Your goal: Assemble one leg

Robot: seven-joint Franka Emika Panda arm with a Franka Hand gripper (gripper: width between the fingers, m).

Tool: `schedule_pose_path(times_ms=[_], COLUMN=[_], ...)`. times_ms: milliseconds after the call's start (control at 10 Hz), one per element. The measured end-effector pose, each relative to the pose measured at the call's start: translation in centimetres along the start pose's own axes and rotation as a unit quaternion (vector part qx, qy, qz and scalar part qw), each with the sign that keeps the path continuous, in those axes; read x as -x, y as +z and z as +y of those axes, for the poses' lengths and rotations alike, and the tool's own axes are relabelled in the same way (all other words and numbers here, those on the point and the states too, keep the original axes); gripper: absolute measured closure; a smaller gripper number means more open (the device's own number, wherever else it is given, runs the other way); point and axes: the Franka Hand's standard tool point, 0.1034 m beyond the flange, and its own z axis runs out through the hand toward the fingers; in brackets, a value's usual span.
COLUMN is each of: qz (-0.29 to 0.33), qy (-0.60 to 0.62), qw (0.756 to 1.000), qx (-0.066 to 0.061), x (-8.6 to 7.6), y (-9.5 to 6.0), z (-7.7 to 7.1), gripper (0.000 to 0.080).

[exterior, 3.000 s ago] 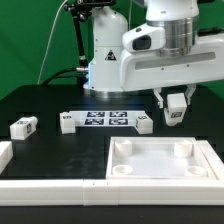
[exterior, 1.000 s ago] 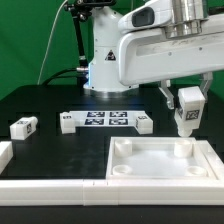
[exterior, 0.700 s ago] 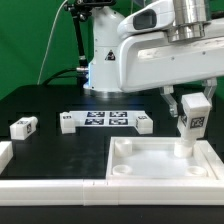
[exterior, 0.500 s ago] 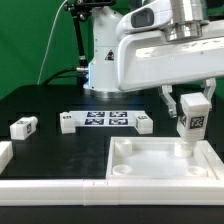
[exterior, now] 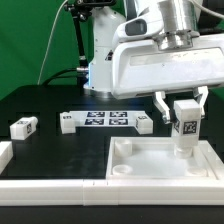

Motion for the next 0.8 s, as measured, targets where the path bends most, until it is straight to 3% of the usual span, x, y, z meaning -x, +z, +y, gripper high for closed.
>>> schedule_pose_path(times_ms=[400,800], qz=[-0.008,0.001], qy=[-0.005,-0.007], qw=[1.000,1.000], qx=[-0.006,-0.006], x=[0.7,0.7], y=[1.5,1.8], z=[-1.1,-1.5], gripper=[0.0509,0.0509])
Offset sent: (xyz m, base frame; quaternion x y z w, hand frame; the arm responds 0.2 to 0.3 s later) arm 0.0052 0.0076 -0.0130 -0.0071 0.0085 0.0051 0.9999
